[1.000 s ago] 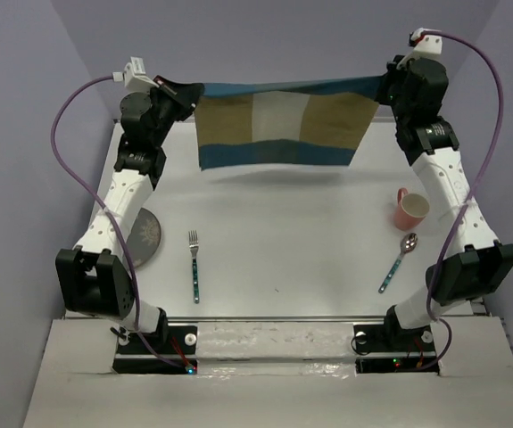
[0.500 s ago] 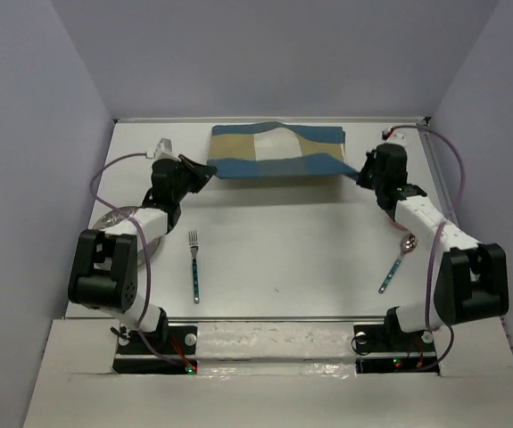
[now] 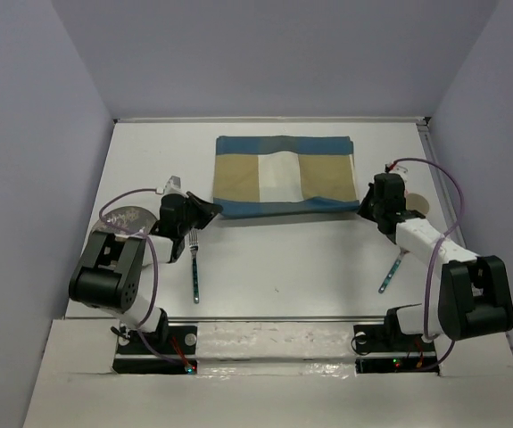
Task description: Set the dinner table for one person
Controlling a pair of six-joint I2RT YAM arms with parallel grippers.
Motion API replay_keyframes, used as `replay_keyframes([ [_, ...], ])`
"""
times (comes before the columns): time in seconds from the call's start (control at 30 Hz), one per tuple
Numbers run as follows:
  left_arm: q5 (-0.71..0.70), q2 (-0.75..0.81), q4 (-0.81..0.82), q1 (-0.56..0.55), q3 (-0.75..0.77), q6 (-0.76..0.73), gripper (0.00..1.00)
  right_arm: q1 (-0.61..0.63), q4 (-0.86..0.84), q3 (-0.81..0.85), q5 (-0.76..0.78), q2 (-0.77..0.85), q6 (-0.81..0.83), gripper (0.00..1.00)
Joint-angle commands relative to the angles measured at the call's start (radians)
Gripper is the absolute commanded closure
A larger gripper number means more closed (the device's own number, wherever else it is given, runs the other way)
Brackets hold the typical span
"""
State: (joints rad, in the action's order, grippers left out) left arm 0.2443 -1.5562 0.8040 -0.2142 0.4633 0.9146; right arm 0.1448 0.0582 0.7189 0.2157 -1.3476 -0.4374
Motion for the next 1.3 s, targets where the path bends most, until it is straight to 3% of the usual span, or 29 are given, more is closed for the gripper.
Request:
replay_keyframes([
  [0.0, -0.034, 0.128, 0.084, -0.004, -0.08, -0.02, 1.0, -0.008, 0.014, -0.039, 0.045, 0.085, -0.043, 1.0],
  [0.17, -0.02, 0.255, 0.064, -0.008, -0.195, -0.025, 1.0, -0.008, 0.048, -0.091, 0.01, 0.183, -0.069, 1.0],
  [0.3, -0.016, 0.327, 0.046, -0.01, -0.258, -0.033, 0.89, -0.008, 0.049, -0.15, -0.048, 0.252, -0.107, 1.0],
  [0.4, -0.014, 0.372, 0.014, -0.01, -0.281, -0.051, 0.72, -0.008, 0.049, -0.179, -0.098, 0.291, -0.133, 0.98],
  [0.43, -0.014, 0.38, 0.008, -0.01, -0.285, -0.052, 0.6, -0.008, 0.051, -0.196, -0.107, 0.3, -0.136, 0.97],
  [0.5, -0.013, 0.4, -0.006, -0.01, -0.284, -0.062, 0.48, -0.008, 0.06, -0.211, -0.124, 0.33, -0.138, 0.93],
  [0.53, -0.011, 0.406, -0.012, -0.01, -0.276, -0.068, 0.39, -0.008, 0.064, -0.226, -0.127, 0.343, -0.139, 0.91],
  [0.63, 0.001, 0.447, -0.031, -0.011, -0.259, -0.059, 0.32, -0.008, 0.089, -0.245, -0.145, 0.396, -0.136, 0.71],
  [0.67, 0.003, 0.478, -0.049, -0.011, -0.253, -0.054, 0.31, -0.008, 0.097, -0.246, -0.15, 0.409, -0.126, 0.56],
  [0.77, -0.002, 0.565, -0.121, -0.017, -0.224, -0.062, 0.31, -0.008, 0.138, -0.225, -0.142, 0.459, -0.103, 0.43],
  [0.87, -0.017, 0.66, -0.199, -0.02, -0.18, -0.08, 0.31, -0.008, 0.179, -0.181, -0.145, 0.508, -0.083, 0.42],
  [1.07, -0.034, 0.783, -0.298, -0.025, -0.083, -0.111, 0.31, -0.008, 0.12, -0.15, -0.263, 0.515, -0.086, 0.5],
  [1.13, -0.028, 0.801, -0.336, -0.025, -0.042, -0.137, 0.31, 0.021, 0.083, -0.139, -0.305, 0.461, -0.099, 0.78],
  [1.17, -0.023, 0.806, -0.35, -0.025, -0.026, -0.149, 0.31, 0.036, 0.066, -0.141, -0.302, 0.447, -0.106, 0.78],
  [1.2, -0.019, 0.809, -0.38, -0.025, -0.011, -0.16, 0.31, 0.047, 0.034, -0.145, -0.268, 0.421, -0.113, 0.91],
  [1.27, 0.001, 0.826, -0.411, -0.025, 0.034, -0.198, 0.32, 0.047, 0.017, -0.157, -0.257, 0.387, -0.122, 1.0],
])
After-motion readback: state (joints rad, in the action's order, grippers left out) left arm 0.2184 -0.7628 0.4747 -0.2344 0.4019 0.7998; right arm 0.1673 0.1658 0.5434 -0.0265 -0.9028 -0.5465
